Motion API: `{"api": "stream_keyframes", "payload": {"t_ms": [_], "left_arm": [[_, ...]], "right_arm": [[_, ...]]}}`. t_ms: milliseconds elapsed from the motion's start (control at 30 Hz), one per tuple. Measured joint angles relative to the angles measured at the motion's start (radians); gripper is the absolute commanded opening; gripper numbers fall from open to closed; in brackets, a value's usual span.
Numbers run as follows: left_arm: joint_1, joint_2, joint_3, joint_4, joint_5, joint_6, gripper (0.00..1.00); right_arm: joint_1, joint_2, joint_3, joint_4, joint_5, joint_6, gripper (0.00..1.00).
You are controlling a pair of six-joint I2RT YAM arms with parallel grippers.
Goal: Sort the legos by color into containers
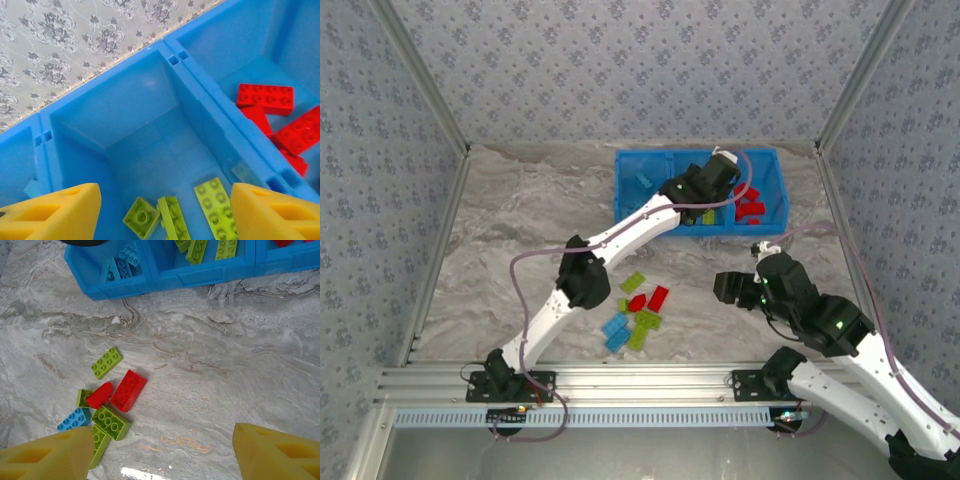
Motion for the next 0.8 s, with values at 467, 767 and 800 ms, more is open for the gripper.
{"api": "stream_keyframes", "payload": {"t_ms": [467, 767, 800], "left_arm": [[-0.307, -1.239, -1.306, 0.281, -0.098, 0.018, 0.91], [-0.538, -1.486, -1.644, -0.008, -0.126, -0.175, 0.99], [-0.542, -1.493, -1.659, -0.032, -0.125, -0.214, 0.99]], "right_arm": [[0.146, 0.329, -0.019, 0.089, -0.102, 0.084, 0.80], [0.237, 0.653, -0.031, 0.302, -0.068, 0.300, 0.82], [0.238, 0.688, -0.027, 0.313, -0.068, 0.313, 0.82]]}}
